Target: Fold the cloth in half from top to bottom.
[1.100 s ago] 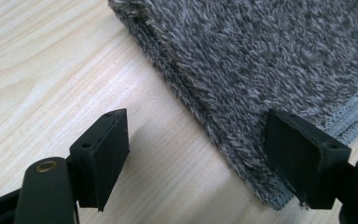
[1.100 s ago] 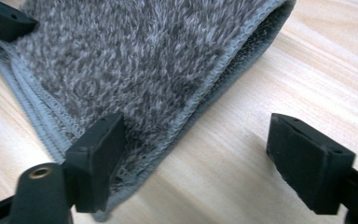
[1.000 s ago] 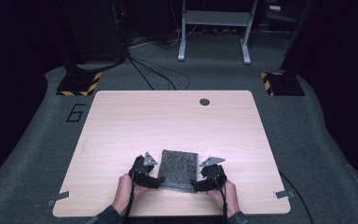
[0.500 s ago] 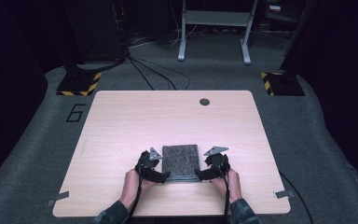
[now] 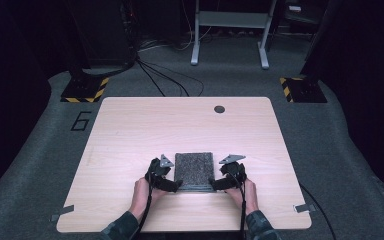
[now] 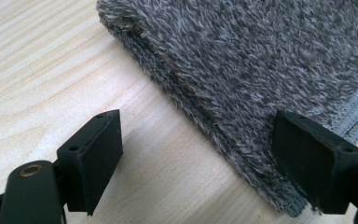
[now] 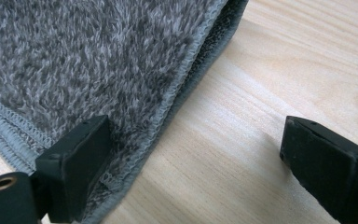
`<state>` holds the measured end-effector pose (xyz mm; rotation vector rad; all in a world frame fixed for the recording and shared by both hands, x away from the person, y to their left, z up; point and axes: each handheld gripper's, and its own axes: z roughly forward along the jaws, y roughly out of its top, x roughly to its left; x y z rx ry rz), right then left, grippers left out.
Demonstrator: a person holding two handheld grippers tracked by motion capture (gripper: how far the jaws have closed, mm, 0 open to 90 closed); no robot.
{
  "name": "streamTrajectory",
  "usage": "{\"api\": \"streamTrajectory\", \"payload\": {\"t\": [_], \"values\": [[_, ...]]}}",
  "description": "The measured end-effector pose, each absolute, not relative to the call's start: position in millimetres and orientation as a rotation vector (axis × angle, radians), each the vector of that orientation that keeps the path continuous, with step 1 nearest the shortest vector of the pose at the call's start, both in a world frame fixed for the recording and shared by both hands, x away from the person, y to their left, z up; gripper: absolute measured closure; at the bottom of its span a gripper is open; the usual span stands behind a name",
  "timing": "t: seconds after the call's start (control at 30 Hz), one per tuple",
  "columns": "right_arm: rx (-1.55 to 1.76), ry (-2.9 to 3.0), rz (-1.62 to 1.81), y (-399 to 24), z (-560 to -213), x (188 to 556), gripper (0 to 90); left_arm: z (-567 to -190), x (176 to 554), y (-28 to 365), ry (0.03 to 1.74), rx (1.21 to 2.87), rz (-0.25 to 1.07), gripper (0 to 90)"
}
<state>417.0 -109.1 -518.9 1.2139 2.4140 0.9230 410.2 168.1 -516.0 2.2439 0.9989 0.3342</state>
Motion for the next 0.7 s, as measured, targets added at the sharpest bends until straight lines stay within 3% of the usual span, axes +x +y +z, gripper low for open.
{"api": "streamTrajectory", "payload": {"t": [0.27,0.7], "values": [[1.255,2.340,1.015,-123,-507,406,6.3,-498,400,196,1.027,2.171,0.397,12.1],[1.392,2.154,0.933,-208,-508,380,6.3,-506,381,293,1.282,2.099,0.525,11.0]]}}
